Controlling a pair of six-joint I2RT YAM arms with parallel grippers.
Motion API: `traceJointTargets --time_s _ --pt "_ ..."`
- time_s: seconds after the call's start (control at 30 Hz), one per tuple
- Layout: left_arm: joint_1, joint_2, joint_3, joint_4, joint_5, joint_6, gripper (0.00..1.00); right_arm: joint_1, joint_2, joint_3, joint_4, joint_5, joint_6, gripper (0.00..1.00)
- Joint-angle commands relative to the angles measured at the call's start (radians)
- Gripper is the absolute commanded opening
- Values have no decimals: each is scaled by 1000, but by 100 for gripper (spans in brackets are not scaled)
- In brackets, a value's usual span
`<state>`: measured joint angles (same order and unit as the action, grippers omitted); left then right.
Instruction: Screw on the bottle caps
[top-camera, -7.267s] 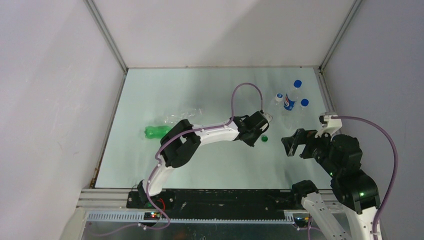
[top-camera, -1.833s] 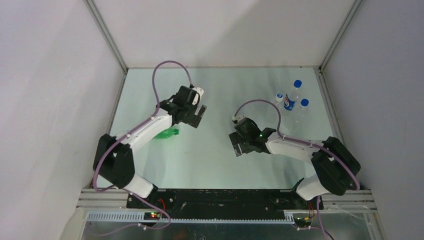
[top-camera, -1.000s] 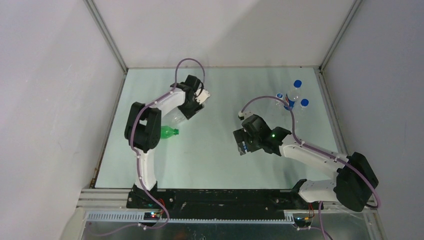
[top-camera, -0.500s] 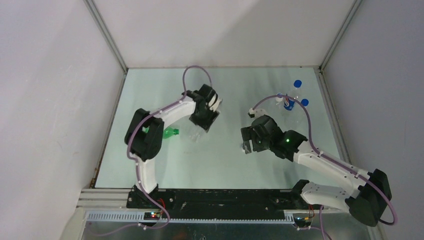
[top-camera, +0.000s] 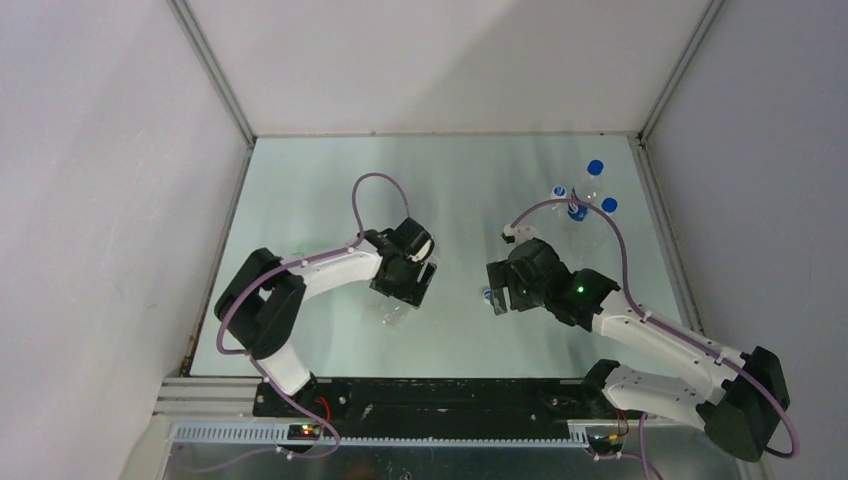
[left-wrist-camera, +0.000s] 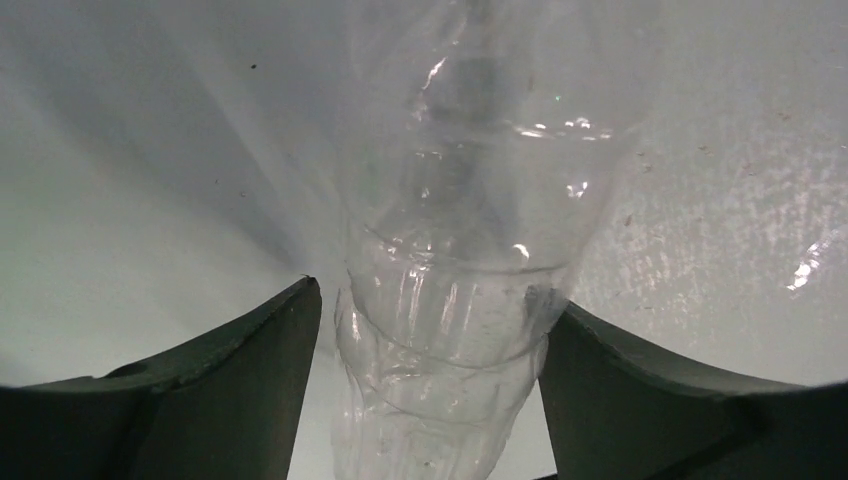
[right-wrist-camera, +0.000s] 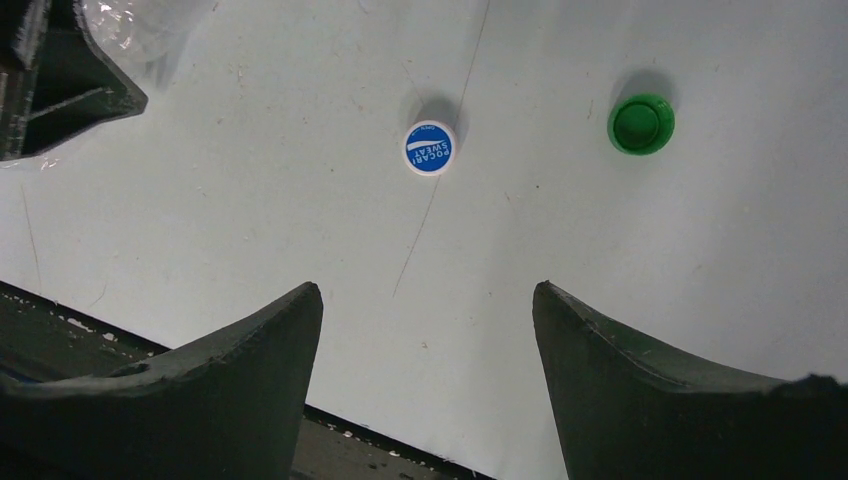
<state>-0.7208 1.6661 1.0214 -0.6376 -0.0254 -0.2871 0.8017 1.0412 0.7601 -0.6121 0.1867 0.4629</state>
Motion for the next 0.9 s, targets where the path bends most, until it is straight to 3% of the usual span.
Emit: traceJointTargets --time_s 0.0,0.3,0.4,0.57,0.87 --pt "-12 -62 -23 92 -80 -65 82 3 -26 -4 31 -19 6 79" --pt "-31 -196 -144 232 -108 -18 92 3 -43 -4 44 -41 24 80" --pt "-34 -216 -173 266 -113 3 92 1 -66 -5 63 -4 70 87" --pt "-35 -199 -200 291 -100 2 88 2 -106 -8 71 61 132 95" --pt "-69 -192 -212 307 -159 -25 83 2 -81 -33 134 48 108 96"
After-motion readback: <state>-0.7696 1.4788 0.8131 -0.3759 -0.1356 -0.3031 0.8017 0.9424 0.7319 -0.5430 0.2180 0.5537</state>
